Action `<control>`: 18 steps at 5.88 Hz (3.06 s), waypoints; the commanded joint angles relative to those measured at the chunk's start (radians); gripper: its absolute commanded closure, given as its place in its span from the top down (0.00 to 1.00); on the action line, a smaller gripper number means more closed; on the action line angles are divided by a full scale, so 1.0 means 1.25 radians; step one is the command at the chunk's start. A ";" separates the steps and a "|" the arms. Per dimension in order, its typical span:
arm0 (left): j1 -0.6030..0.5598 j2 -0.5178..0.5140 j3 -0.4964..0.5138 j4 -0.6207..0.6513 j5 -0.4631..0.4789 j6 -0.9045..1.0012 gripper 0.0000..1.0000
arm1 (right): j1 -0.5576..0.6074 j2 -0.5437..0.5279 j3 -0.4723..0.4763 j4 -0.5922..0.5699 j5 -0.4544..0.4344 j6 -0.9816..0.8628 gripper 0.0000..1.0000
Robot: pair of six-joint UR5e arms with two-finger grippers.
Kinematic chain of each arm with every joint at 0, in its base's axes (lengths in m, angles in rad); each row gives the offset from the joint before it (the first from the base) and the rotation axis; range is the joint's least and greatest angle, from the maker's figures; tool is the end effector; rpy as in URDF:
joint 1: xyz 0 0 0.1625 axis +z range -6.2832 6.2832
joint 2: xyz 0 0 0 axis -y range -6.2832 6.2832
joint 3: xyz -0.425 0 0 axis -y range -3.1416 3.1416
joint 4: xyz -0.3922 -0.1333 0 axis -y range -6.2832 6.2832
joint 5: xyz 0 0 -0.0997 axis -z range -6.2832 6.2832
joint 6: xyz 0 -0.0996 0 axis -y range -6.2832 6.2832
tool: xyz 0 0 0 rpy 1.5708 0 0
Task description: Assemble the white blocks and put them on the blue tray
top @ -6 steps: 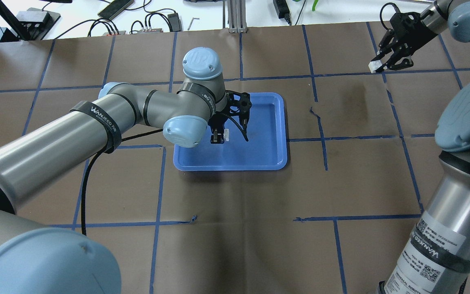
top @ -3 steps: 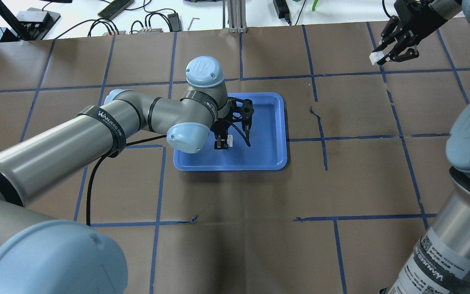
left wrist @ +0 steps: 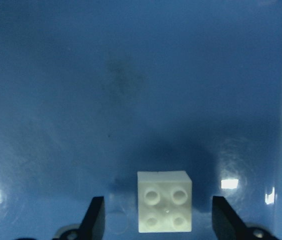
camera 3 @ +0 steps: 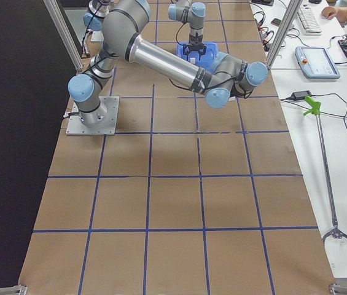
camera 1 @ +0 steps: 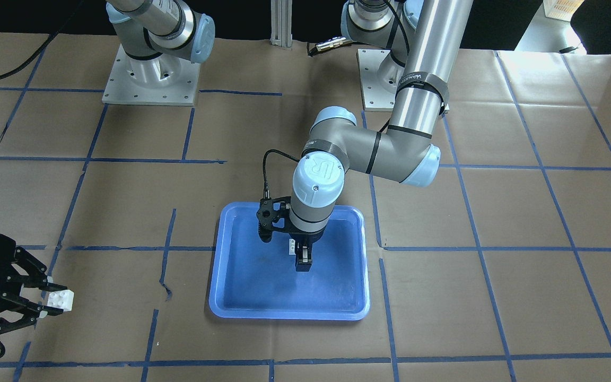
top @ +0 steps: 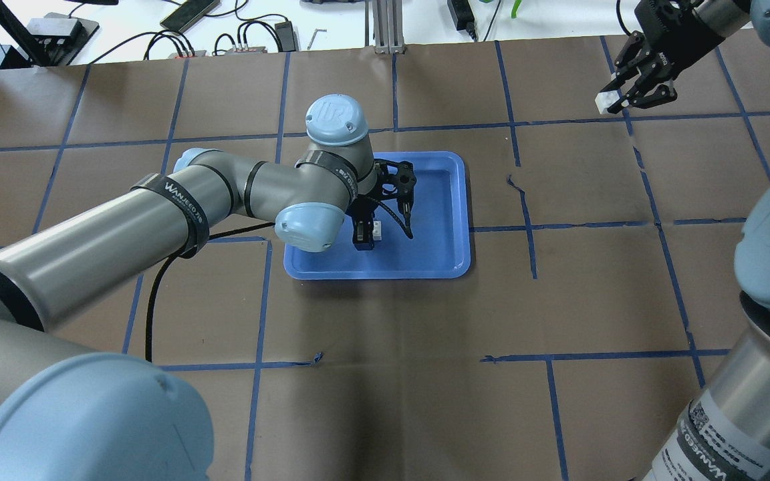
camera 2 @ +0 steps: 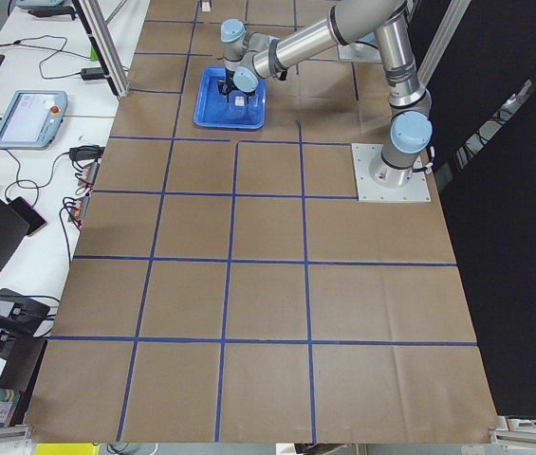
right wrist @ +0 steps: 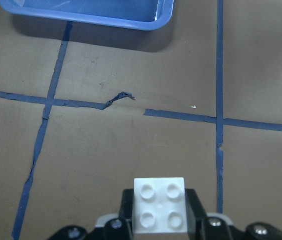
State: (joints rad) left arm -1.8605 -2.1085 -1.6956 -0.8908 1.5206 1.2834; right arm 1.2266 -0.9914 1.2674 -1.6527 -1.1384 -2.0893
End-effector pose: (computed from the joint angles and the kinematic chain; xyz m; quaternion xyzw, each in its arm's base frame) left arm -0.3120 -0.5626 0.1886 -0.7078 -0.7059 0.0196 0.0179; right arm -0.0682 -0.7090 0.3033 -0.7313 0.6409 -0.1675 0.1628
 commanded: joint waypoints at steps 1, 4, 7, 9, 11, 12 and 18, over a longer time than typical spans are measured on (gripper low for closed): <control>0.047 0.077 0.015 -0.092 0.000 -0.001 0.82 | 0.004 -0.040 0.051 -0.004 0.001 0.022 0.40; 0.168 0.287 0.026 -0.381 0.000 -0.004 0.82 | 0.103 -0.126 0.152 -0.036 0.021 0.142 0.40; 0.199 0.415 0.047 -0.543 0.012 -0.107 0.82 | 0.250 -0.182 0.257 -0.168 0.025 0.289 0.40; 0.228 0.431 0.048 -0.511 0.027 -0.399 0.83 | 0.320 -0.186 0.329 -0.291 0.025 0.362 0.40; 0.229 0.466 0.045 -0.499 0.028 -0.719 0.87 | 0.376 -0.186 0.373 -0.376 0.024 0.438 0.40; 0.228 0.472 0.048 -0.500 0.035 -0.895 0.90 | 0.415 -0.186 0.426 -0.471 0.023 0.511 0.40; 0.229 0.476 0.070 -0.508 0.054 -1.091 0.99 | 0.443 -0.082 0.488 -0.730 0.013 0.583 0.40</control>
State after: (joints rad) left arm -1.5742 -1.5139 -1.6080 -1.5264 1.5878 -0.0790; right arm 1.7825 -1.1052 1.8785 -2.5630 -1.1170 -1.3612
